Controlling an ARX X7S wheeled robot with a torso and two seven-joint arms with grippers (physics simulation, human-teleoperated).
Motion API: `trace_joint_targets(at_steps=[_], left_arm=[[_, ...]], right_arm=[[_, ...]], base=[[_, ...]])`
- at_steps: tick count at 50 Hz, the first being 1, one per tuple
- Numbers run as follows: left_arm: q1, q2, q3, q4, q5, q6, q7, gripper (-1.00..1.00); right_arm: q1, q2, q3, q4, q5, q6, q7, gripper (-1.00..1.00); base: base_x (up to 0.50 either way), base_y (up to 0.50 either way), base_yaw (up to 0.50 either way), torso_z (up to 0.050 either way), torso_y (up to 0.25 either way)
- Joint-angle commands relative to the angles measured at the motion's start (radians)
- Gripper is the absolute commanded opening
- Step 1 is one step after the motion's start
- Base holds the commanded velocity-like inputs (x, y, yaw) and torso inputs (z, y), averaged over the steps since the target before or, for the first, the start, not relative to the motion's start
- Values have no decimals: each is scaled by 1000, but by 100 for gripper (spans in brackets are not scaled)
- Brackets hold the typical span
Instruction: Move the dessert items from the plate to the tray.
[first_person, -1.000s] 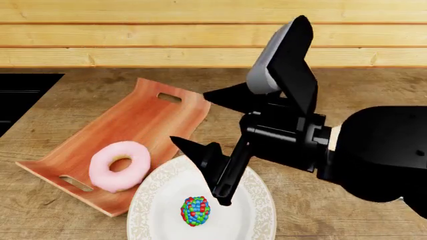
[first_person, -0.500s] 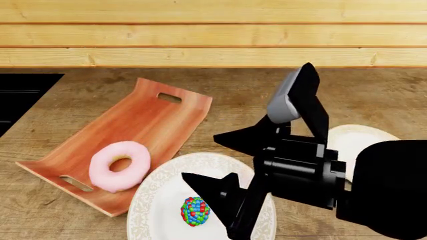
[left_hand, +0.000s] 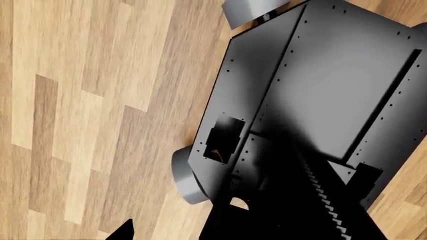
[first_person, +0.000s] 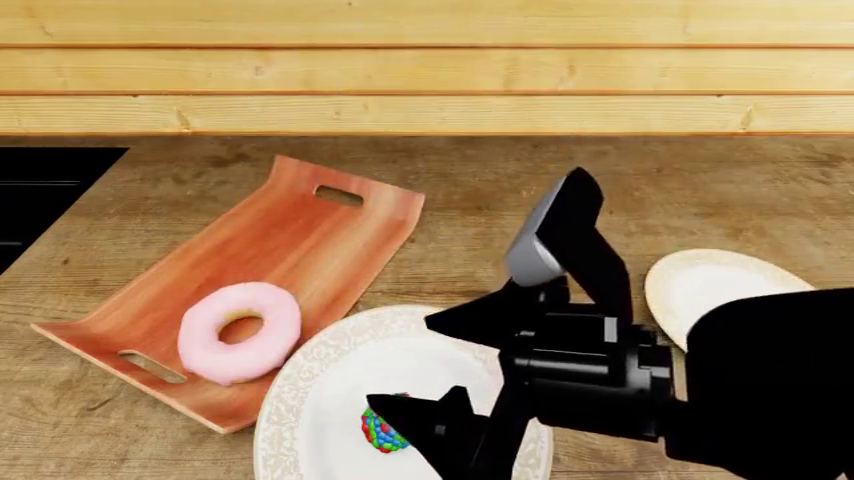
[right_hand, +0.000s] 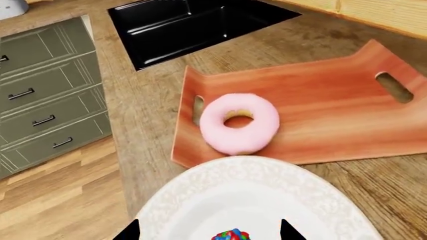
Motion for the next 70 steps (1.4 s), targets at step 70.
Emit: trace_joint_targets(at_steps=[70], left_arm=[[11, 5, -24, 0, 1, 14, 9, 100]], right_arm=[[-142, -168, -83, 73, -274, 37, -8, 100]], base=[[0, 0, 0, 0, 0]])
